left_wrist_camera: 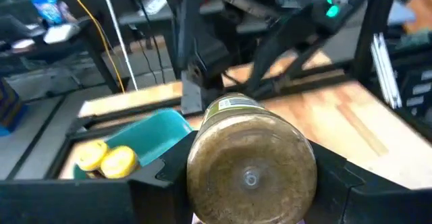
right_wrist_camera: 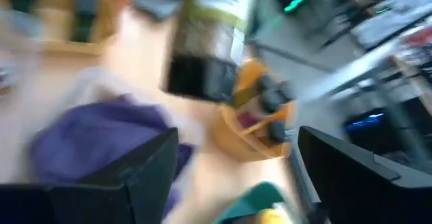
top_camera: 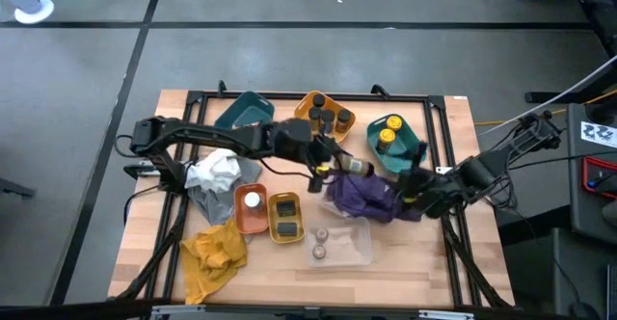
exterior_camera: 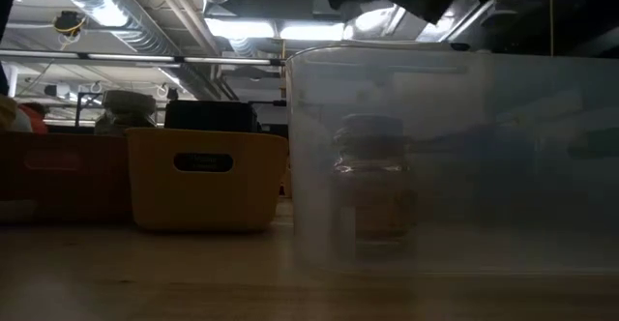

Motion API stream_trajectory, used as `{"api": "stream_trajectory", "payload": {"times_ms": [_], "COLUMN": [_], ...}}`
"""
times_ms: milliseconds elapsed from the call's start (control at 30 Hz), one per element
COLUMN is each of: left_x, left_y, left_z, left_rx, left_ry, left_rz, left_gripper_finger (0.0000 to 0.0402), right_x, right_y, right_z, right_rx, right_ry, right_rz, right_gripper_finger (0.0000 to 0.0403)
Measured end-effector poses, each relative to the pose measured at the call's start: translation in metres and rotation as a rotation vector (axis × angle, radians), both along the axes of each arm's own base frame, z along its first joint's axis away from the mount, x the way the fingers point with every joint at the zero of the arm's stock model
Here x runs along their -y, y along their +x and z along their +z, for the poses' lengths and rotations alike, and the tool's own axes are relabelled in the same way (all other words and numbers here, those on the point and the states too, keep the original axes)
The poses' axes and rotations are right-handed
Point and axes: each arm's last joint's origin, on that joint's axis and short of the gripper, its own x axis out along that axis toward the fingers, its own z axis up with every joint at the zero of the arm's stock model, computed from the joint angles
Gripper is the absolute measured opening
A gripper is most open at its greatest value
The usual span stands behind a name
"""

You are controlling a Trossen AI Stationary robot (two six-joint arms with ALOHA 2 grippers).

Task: Sort spices by type
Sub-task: Put the green spice bottle into the yellow bin

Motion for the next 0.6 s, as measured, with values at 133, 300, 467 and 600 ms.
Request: {"api": "stream_trajectory", "payload": {"times_ms": [133, 300, 467, 600], "left_x": [-0.015, -0.037, -0.054, -0.063], "left_y": [-0.011, -0.014, -0.014, -0.015], "left_z": [0.017, 0.024, 0.03, 0.037], "left_rx": [0.035, 0.083, 0.158, 0.22], "left_ry": [-0.033, -0.078, -0.145, -0.204], "left_rz": [0.043, 0.112, 0.115, 0.104], "left_gripper_finger": [0.0178, 0.0179, 0.0179, 0.0179], "right_x": [0.013, 0.028, 0.036, 0.037], "right_y": [-0.017, -0.037, -0.046, -0.047], "right_z": [0.007, 0.002, -0.01, -0.016], "right_rx": [0.046, 0.13, 0.245, 0.297], "right_ry": [-0.093, -0.155, -0.27, -0.284], "right_rz": [-0.015, -0.064, -0.151, -0.121], "right_gripper_finger": [0.0303, 0.0303, 0.0303, 0.0303]}}
